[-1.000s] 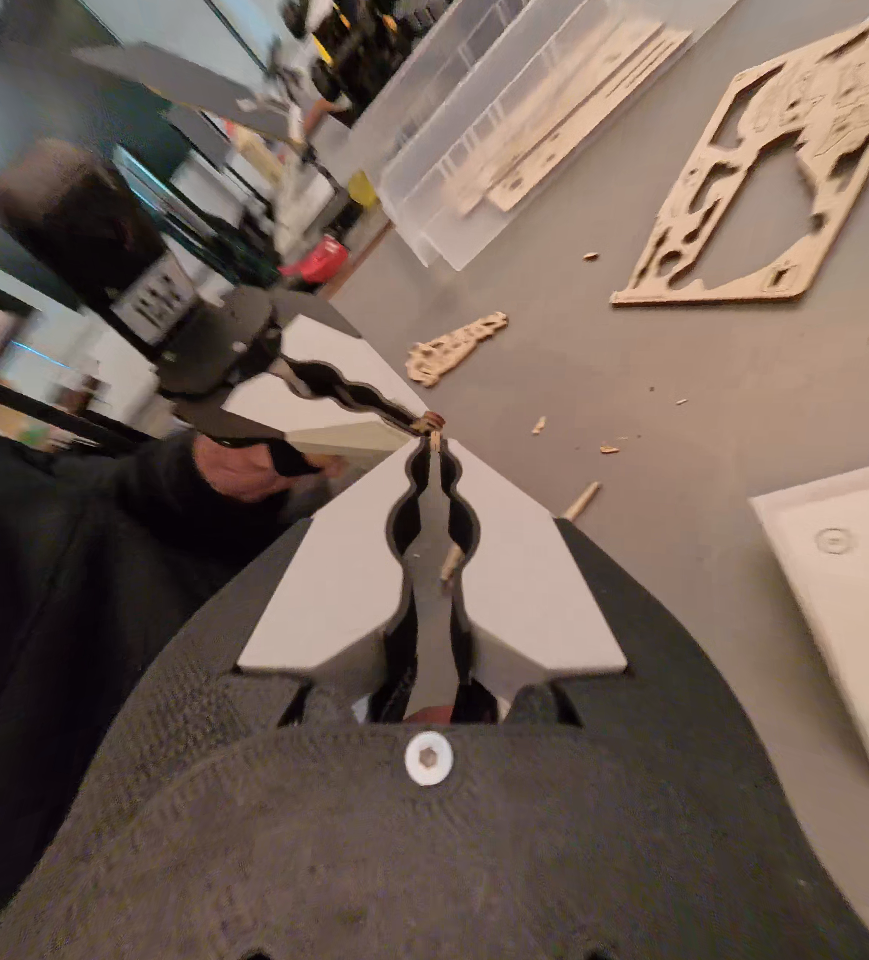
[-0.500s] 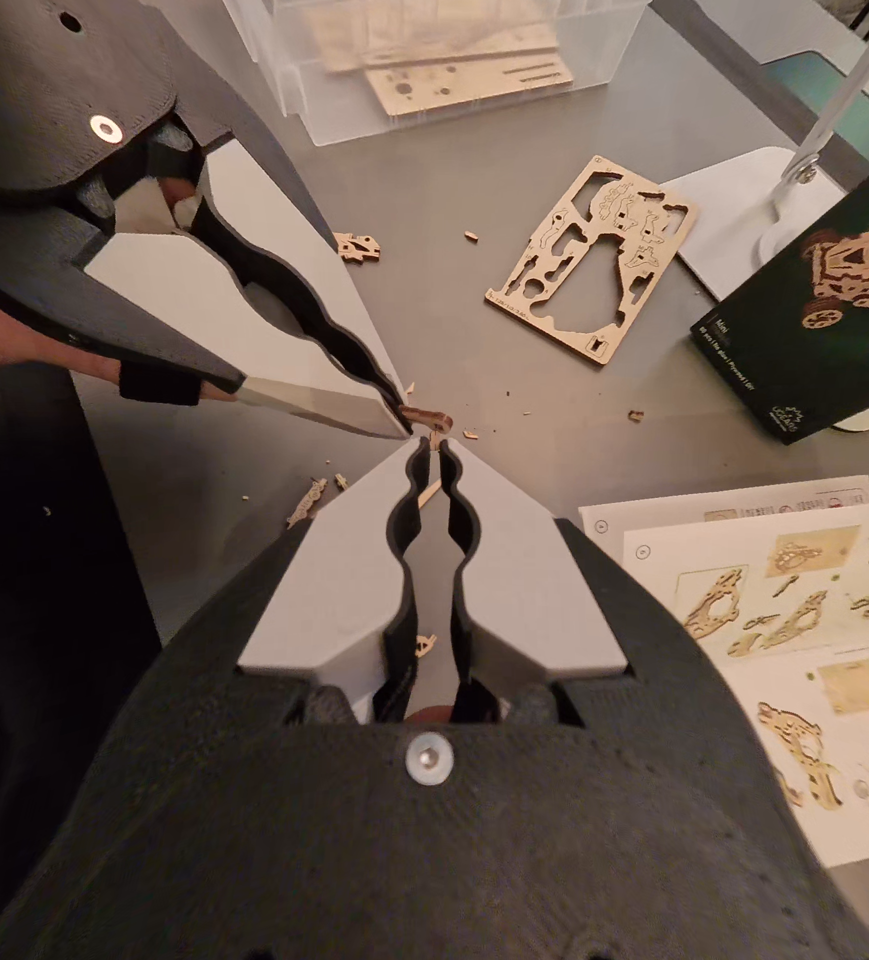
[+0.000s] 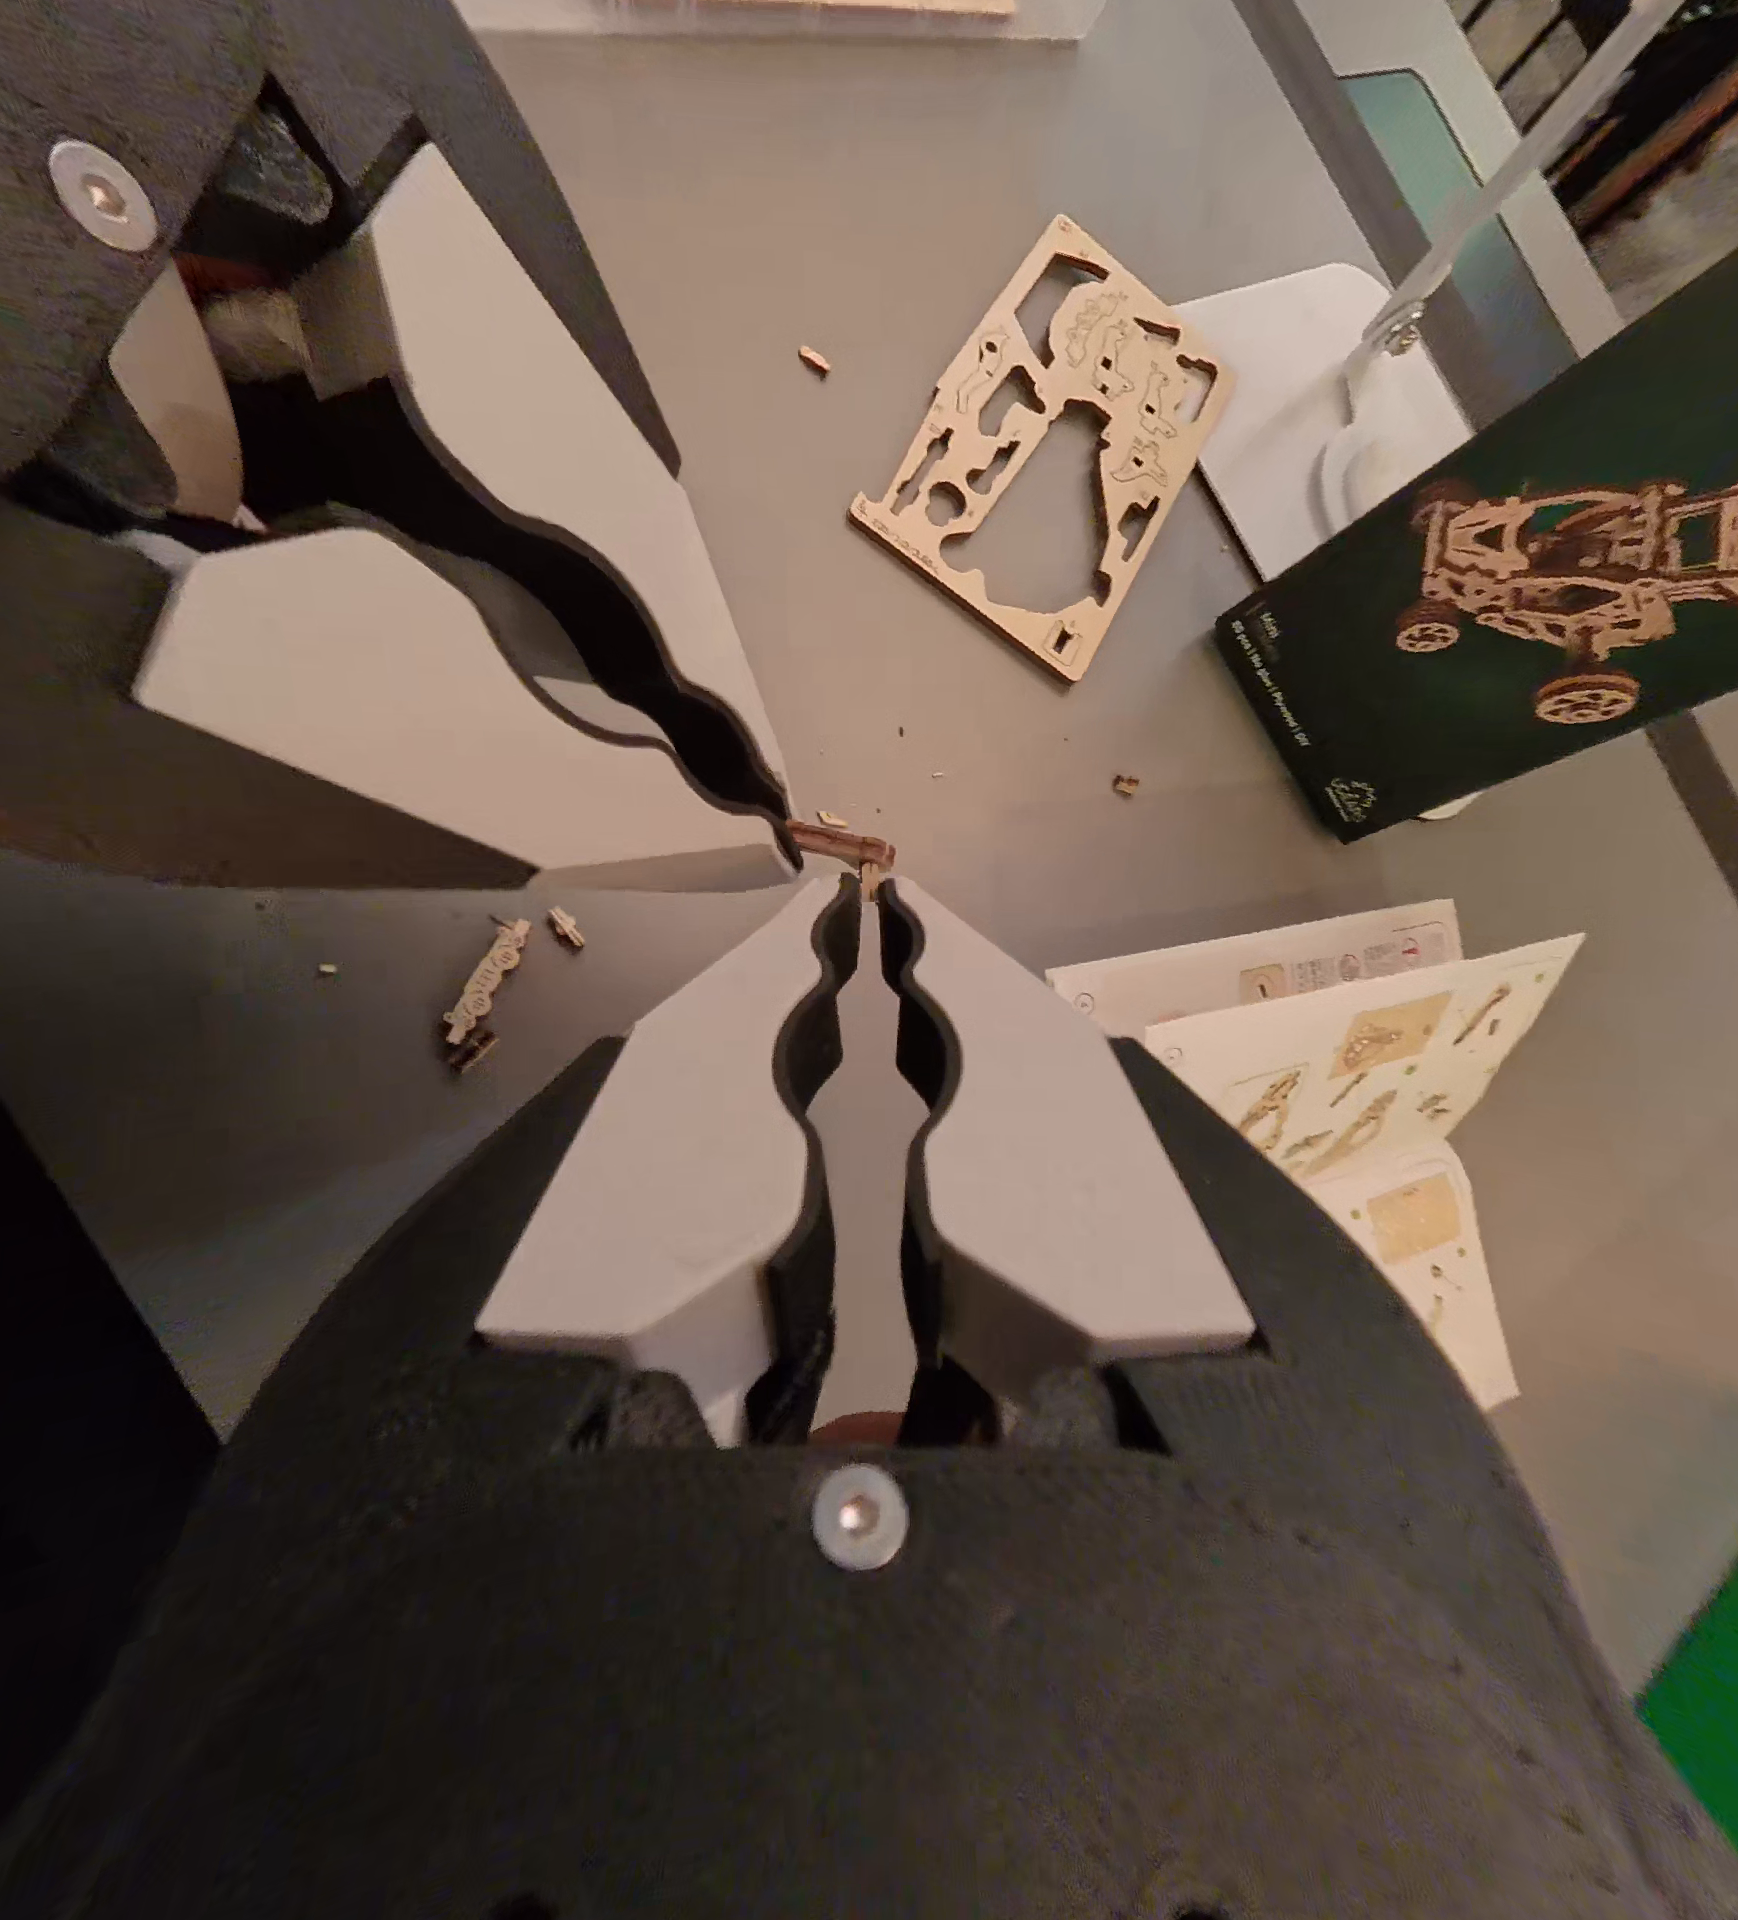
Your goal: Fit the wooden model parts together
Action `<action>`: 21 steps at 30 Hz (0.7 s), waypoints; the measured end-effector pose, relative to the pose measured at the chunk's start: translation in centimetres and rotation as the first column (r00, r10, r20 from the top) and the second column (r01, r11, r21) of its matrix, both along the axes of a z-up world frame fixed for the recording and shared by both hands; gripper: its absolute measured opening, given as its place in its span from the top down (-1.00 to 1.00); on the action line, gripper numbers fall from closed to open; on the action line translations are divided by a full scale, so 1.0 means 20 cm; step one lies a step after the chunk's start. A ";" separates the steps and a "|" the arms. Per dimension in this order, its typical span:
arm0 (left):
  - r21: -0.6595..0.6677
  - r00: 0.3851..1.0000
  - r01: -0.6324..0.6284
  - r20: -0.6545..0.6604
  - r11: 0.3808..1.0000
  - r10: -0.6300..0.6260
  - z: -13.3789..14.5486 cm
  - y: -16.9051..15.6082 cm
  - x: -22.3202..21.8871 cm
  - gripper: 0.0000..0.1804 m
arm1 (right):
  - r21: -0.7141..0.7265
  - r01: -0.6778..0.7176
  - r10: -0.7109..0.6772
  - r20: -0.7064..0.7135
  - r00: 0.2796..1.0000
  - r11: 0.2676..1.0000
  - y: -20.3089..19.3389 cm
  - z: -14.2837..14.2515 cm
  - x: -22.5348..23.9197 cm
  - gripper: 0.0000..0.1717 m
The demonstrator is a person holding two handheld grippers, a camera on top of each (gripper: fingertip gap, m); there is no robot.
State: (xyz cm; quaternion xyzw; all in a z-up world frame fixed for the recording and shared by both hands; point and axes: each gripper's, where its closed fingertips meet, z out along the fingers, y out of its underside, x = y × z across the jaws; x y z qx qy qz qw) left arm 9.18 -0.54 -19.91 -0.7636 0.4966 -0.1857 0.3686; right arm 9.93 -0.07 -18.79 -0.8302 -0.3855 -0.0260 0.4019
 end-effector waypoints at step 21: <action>0.077 0.999 0.014 -0.030 0.997 -0.012 0.01 0.01 0.03 0.97 | -0.026 0.082 -0.084 -0.095 0.992 0.996 0.04 0.01 0.01 0.99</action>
